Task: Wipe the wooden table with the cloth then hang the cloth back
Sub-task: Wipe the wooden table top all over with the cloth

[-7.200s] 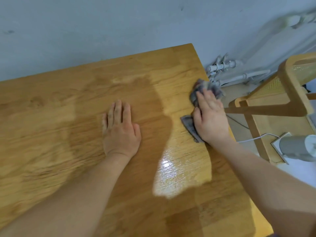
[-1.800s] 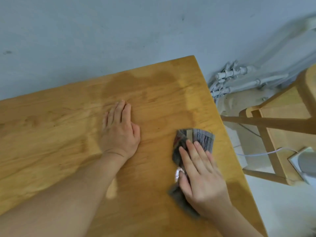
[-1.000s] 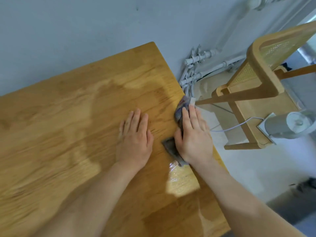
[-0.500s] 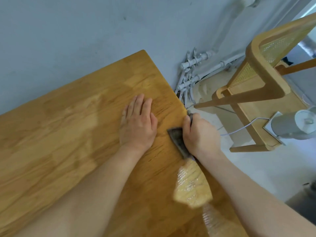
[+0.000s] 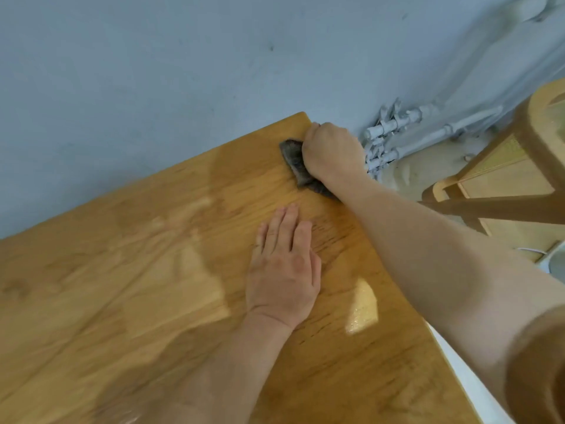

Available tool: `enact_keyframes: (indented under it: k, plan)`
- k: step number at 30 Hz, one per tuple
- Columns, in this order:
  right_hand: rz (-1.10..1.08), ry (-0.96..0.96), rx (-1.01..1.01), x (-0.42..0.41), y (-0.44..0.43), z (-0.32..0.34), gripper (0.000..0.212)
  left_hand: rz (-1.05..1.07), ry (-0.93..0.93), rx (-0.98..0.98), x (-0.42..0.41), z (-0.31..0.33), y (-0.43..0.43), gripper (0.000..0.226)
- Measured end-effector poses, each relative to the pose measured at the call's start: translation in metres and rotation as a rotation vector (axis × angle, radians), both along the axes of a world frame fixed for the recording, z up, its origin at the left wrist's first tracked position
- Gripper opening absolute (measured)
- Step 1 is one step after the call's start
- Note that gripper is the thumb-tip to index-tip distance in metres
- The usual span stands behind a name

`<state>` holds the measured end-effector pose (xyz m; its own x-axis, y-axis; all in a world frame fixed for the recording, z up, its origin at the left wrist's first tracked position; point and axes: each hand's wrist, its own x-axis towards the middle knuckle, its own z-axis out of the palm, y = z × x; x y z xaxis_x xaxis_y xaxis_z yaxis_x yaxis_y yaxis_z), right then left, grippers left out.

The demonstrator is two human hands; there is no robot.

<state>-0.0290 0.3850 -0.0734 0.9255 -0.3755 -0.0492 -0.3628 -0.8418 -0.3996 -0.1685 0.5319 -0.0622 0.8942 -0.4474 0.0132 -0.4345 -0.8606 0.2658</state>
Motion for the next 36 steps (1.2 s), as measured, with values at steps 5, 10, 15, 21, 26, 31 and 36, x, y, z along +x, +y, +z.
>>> enact_keyframes:
  k: [5,10,15,21,26,31,36]
  plan:
    - [-0.008,0.011,0.062,0.036,0.003,-0.004,0.037,0.016,-0.002,0.011,0.007,-0.001,0.001,0.039]
    - [0.051,0.037,0.129,0.073,0.012,0.003,0.034,0.007,-0.033,-0.017,0.003,-0.005,0.000,0.033]
    - [0.029,-0.144,-0.081,0.047,0.016,0.011,0.023,0.013,-0.036,-0.019,0.003,-0.006,0.001,0.034]
    - [-0.034,0.015,0.150,-0.035,0.003,0.011,0.040,0.021,-0.031,-0.039,0.007,-0.006,0.002,0.038]
    - [-0.115,0.031,0.171,-0.101,-0.003,0.010,0.032,0.012,-0.023,-0.060,0.004,-0.002,0.001,0.042]
    - [-0.142,0.046,0.145,-0.180,-0.008,0.008,0.033,0.013,-0.018,-0.057,0.003,-0.001,0.000,0.039]
    - [-0.181,0.044,0.078,-0.263,-0.010,0.008,0.033,0.007,-0.040,-0.056,0.002,0.002,0.000,0.038]
